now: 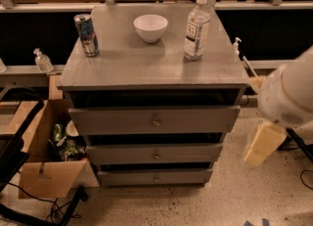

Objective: Open middle drawer

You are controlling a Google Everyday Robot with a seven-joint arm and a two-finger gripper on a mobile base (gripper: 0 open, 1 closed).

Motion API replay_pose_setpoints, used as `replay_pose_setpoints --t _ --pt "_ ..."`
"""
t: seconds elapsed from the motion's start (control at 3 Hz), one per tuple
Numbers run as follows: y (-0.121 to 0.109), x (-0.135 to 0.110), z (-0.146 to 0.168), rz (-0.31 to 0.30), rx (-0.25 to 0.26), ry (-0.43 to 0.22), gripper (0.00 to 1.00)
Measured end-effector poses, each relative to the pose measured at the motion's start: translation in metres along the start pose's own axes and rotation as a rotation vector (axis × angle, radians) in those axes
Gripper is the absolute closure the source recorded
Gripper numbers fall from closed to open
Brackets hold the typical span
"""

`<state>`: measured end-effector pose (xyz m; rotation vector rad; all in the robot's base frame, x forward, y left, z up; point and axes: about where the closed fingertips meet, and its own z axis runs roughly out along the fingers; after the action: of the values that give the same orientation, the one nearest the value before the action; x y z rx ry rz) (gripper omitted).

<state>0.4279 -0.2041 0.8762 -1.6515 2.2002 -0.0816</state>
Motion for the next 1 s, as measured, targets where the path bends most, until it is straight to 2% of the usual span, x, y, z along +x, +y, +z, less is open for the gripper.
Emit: replay_pose_setpoints --t 0.33,0.67,1.0 --pt "0.028 0.023 0.088 -0.005 -0.059 -0.038 0.00" --pt "0.017 0.021 0.101 0.005 -0.017 -0.066 0.00" --pt "0.016 0.020 0.099 0.003 -0.013 -0.066 0.00"
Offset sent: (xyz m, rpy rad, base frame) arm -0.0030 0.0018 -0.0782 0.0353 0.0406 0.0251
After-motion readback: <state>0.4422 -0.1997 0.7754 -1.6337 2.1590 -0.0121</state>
